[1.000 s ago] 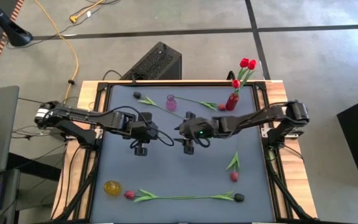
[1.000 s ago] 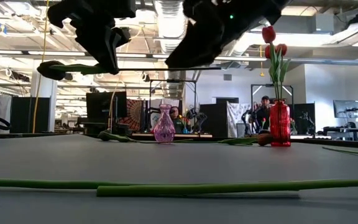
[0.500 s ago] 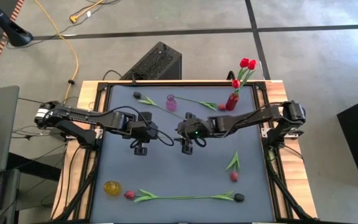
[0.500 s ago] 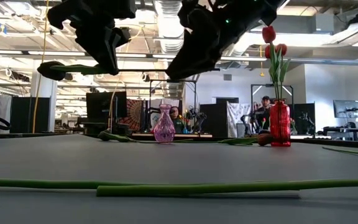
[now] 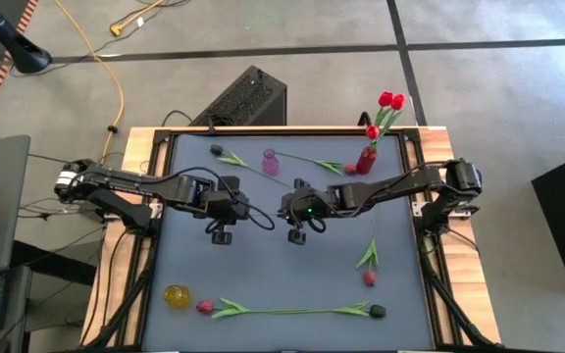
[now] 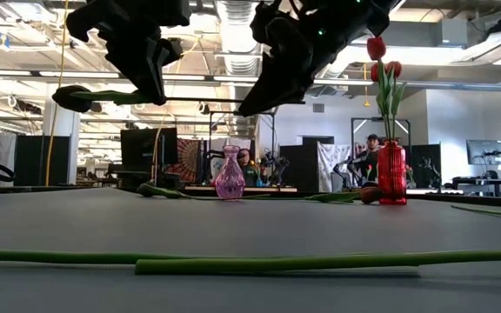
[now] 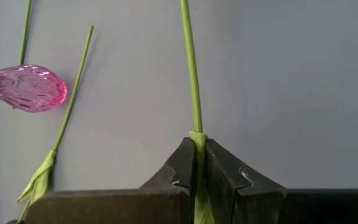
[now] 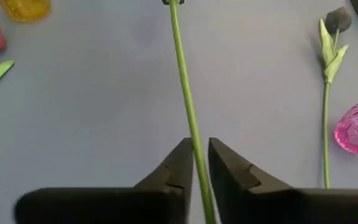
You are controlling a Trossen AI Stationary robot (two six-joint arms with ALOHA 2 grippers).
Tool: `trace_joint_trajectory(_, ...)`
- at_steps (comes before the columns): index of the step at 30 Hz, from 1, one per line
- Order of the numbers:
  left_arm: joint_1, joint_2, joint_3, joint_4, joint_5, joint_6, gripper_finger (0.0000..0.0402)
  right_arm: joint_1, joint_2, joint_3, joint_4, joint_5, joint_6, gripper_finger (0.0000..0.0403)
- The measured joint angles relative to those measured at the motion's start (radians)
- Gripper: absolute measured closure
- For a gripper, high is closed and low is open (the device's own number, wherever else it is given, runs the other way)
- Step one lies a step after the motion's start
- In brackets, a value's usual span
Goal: Sort flowers into vase by color
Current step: Put the middle black flower into the violet vase
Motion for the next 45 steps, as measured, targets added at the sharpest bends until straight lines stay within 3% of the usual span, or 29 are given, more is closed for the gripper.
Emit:
trace_joint_trajectory(5, 0.0, 0.0, 0.0, 0.002, -0.001, -0.001, 0.0393, 0.0, 0.0, 0.0, -0.013, 0.0, -0.001, 0.0375)
trace_joint_trajectory(15, 0.0, 0.0, 0.0, 0.012, 0.0, -0.017, 0.0363, 0.0, 0.0, 0.0, -0.027, 0.0, 0.043, 0.0369)
trace_joint_trajectory(27, 0.0, -0.04, -0.001, 0.067, -0.066, 0.064, 0.0244, -0.004, 0.0, -0.049, -0.048, 0.003, 0.102, 0.0378)
trace_joint_trajectory(31, 0.0, -0.139, -0.001, 0.162, -0.063, 0.117, 0.0212, -0.007, 0.0, -0.105, 0.024, 0.002, 0.12, 0.0378)
trace_joint_trajectory(35, 0.01, -0.261, -0.018, 0.285, -0.041, 0.134, 0.0203, -0.007, -0.008, -0.139, 0.094, 0.002, 0.131, 0.0378)
trace_joint_trajectory(40, 0.038, -0.419, -0.177, 0.545, 0.083, 0.112, 0.0203, 0.001, -0.021, -0.181, 0.175, 0.002, 0.132, 0.0378)
trace_joint_trajectory(45, 0.056, -0.557, -0.375, 0.799, 0.084, 0.064, 0.0203, 0.012, -0.076, -0.222, 0.211, 0.001, 0.131, 0.0378)
